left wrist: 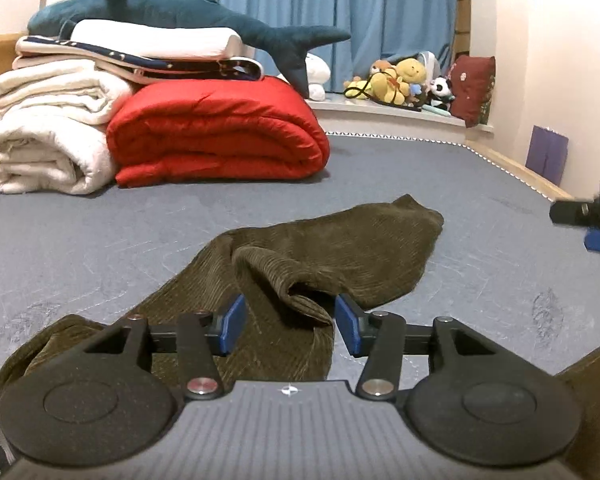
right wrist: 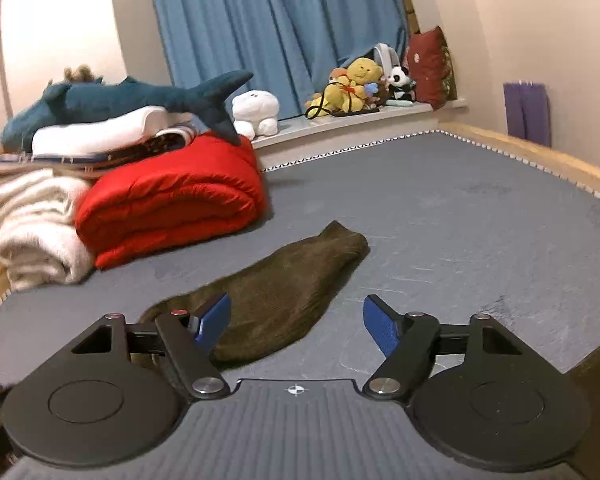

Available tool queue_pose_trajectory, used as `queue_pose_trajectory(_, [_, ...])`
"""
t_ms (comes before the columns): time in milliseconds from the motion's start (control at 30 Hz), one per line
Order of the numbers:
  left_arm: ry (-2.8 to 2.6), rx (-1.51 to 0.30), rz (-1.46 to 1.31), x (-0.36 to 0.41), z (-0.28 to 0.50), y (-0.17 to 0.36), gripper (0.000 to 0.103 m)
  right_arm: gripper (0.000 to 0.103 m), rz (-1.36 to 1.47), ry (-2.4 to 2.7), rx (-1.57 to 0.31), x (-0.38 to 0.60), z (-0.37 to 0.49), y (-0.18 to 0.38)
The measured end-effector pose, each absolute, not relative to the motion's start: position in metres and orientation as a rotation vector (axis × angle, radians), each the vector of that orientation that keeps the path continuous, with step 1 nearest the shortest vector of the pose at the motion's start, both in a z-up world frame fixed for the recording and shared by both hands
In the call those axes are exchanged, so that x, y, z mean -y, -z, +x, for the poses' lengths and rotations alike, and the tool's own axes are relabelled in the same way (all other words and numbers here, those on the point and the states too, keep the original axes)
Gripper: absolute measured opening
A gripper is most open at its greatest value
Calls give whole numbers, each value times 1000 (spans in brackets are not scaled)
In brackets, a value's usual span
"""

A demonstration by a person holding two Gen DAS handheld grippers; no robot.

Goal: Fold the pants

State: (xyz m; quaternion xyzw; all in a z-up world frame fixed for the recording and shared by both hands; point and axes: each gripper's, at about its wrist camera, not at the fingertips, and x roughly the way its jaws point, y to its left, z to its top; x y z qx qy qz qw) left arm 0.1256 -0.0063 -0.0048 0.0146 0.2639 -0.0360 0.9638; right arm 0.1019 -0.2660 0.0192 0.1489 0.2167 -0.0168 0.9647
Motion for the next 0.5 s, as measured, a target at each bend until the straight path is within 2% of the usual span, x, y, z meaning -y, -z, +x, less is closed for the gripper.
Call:
queue_pose_trajectory(67, [89,-549,22,5,129,13,55,60,319,53,-439,273,111,-17])
queue_pose_trajectory(100, [102,-563,23,4,130,17,52,52,328,63,-438,277,116,-17])
queue_pose_trajectory(133, [111,-572,29,2,131,21,47,48,339,74,-435,281,121,-16])
queue_pose_trajectory(167, [117,-582,48,2,131,25,29,38,354,83,-433,287,127,-16])
queue_pose_trajectory(200, [119,-591,73,1,131,29,14,30,370,94,-428,292,132,-16])
queue_pose_trajectory(267, [141,-604,120,1,131,37,3,23,417,129,-414,306,138,-16])
queue_pose_trajectory(300, [147,-613,136,2,133,41,0,18,442,152,-409,314,141,-16])
queue_pose_trajectory(400, [168,-641,166,15,150,51,0,12,519,221,-418,339,147,-13])
queue_pose_trajectory(500, [210,-618,181,46,178,54,1,10,577,268,-424,363,151,-9])
